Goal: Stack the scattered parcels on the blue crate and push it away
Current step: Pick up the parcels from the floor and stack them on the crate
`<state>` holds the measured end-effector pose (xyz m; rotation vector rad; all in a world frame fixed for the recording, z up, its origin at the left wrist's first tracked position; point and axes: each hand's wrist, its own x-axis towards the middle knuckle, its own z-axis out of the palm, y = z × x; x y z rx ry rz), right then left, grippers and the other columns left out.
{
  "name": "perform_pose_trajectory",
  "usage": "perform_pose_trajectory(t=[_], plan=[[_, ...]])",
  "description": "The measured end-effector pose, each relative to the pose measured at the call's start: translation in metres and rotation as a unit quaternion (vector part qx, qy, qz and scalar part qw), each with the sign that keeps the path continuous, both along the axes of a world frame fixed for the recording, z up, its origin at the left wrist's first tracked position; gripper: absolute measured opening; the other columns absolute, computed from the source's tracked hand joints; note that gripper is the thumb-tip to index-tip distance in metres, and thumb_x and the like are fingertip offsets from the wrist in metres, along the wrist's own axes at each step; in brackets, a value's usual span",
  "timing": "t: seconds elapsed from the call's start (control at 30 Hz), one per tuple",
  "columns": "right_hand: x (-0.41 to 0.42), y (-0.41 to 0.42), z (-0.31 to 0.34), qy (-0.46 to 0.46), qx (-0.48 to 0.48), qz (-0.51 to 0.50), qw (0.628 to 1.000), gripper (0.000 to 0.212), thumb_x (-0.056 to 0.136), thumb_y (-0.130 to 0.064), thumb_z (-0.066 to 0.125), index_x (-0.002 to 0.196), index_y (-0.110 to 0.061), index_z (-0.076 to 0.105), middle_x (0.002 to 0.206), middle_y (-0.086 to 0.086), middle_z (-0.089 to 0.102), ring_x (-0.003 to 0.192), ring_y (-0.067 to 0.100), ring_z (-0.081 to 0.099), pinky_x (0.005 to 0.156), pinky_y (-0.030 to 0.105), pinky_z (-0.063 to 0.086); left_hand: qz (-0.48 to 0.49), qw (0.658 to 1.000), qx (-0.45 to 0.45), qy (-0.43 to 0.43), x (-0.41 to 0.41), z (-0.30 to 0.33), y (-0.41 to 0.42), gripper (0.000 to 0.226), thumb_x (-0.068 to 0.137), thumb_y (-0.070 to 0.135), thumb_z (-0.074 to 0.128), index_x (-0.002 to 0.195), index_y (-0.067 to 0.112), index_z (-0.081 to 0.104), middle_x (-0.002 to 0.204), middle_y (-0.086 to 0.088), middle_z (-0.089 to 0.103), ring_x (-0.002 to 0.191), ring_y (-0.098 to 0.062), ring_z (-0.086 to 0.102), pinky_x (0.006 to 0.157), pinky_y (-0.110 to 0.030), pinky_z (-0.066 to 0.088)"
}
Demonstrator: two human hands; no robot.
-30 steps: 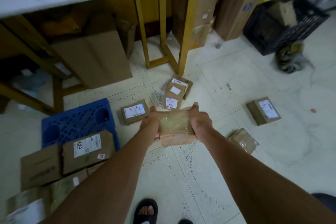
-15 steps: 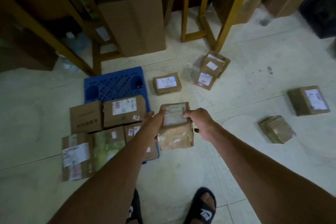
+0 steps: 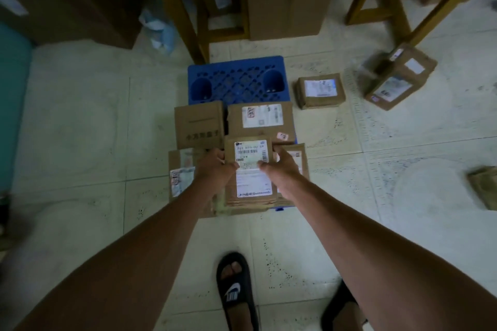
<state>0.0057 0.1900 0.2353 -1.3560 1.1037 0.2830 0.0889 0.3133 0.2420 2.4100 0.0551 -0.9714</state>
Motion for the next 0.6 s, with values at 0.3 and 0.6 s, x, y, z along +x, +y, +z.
perform_pose_trajectory(t=[0.3, 0.6], plan=[[0.016, 0.060, -0.075, 0.001, -0.068, 0.028, 0.997, 0.049, 0.089, -0.011, 0.066, 0.134, -0.018, 0.048, 0.115, 0.005, 0.066, 0.099, 0.024, 0.067, 0.082, 0.040, 0.059, -0.050, 0.994, -0.003, -0.102, 0.008, -0.074, 0.063, 0.016, 0.084, 0.024, 0.068, 0.082, 0.015, 0.055, 0.088, -0.003, 0.068, 0.078, -0.021, 0.063, 0.055, -0.024, 0.038], [0.011, 0.067, -0.085, 0.010, -0.078, 0.016, 0.997, 0.047, 0.087, -0.017, 0.069, 0.129, -0.016, 0.049, 0.112, 0.006, 0.070, 0.092, 0.022, 0.070, 0.075, 0.039, 0.061, -0.073, 0.992, -0.003, -0.100, 0.010, -0.086, 0.070, 0.020, 0.087, 0.022, 0.065, 0.082, 0.016, 0.047, 0.086, -0.002, 0.063, 0.075, -0.018, 0.058, 0.048, -0.023, 0.035]])
